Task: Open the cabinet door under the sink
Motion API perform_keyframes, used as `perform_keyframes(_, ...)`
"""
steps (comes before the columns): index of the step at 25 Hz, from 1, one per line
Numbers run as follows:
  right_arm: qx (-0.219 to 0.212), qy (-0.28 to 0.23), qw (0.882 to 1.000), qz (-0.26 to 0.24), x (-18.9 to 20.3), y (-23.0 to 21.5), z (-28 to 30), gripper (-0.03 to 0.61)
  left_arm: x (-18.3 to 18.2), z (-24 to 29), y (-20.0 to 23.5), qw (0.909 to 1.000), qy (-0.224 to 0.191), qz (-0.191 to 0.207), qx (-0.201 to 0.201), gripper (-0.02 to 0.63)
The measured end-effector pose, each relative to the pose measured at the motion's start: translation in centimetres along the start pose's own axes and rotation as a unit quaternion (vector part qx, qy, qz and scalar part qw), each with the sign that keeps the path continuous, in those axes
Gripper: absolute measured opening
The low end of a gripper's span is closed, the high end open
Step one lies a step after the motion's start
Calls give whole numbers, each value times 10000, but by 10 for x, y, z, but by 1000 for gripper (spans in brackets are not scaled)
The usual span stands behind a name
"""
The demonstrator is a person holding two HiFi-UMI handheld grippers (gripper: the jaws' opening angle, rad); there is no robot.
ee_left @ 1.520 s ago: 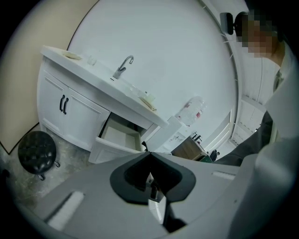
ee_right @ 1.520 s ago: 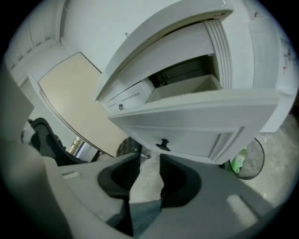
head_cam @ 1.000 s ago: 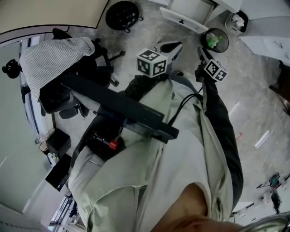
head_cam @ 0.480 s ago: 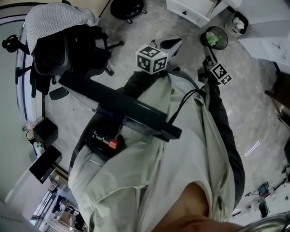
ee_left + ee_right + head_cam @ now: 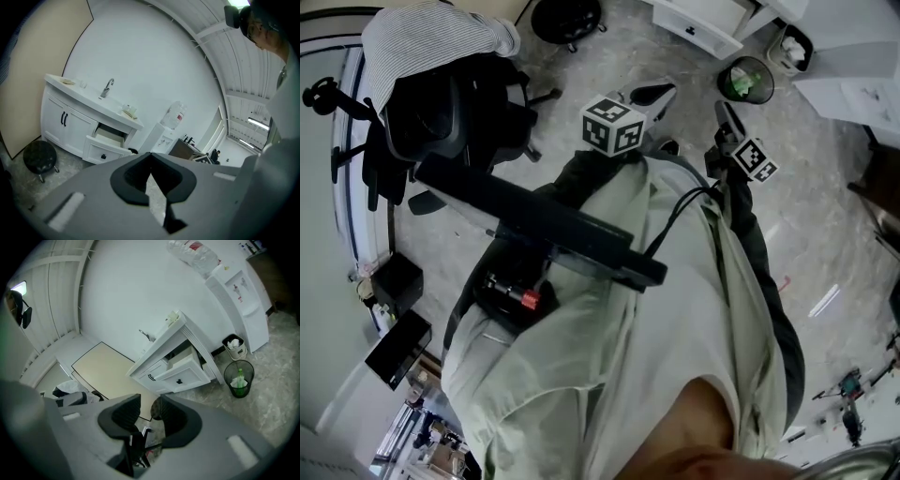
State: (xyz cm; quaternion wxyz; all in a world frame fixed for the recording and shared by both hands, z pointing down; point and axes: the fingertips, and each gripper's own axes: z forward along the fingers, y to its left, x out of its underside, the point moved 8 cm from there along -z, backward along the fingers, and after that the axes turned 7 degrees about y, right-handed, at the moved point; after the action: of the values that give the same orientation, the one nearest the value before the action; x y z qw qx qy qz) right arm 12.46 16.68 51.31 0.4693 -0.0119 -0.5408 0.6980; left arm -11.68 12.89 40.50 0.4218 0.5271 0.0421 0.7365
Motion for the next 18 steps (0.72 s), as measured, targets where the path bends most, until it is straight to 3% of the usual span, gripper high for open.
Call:
perform_keyframes(10,62,307,9994,-167,63,50,16,133,21,-39,35,9985,262,-305,359,8)
perform_keyframes(14,445,221,9980,-403,78,63,6,132,20,-37,38,9966,392,-345,635,8)
perform_keyframes(18,701,-5,9972,-269,87,65,-4,132,20,-33,37,9941,596,-257,873,8)
